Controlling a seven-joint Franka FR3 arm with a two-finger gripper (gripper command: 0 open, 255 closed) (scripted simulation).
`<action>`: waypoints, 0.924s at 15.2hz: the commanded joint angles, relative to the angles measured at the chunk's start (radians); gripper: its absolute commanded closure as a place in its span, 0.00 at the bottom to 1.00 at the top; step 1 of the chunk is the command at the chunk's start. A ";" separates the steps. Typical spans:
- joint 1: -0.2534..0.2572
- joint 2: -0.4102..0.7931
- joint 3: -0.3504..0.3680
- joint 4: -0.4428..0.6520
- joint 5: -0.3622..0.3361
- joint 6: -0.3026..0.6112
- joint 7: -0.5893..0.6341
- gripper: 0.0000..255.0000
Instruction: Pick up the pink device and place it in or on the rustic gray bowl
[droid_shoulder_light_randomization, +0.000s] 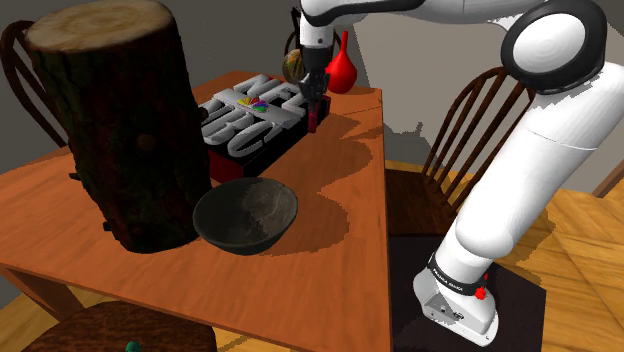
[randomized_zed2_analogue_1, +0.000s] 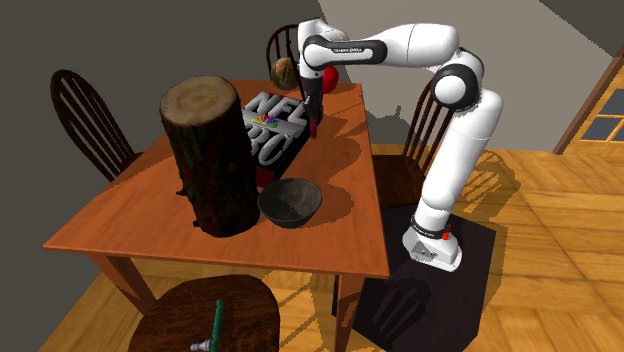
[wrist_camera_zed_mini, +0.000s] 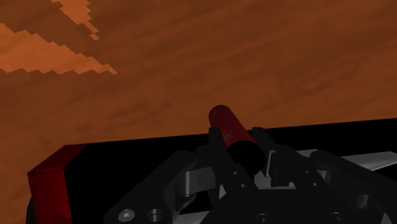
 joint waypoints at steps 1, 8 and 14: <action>0.000 0.002 0.000 0.030 0.000 -0.028 -0.001 1.00; 0.000 0.022 0.000 0.148 0.000 -0.127 -0.002 1.00; 0.000 0.050 0.000 0.265 0.000 -0.215 -0.002 1.00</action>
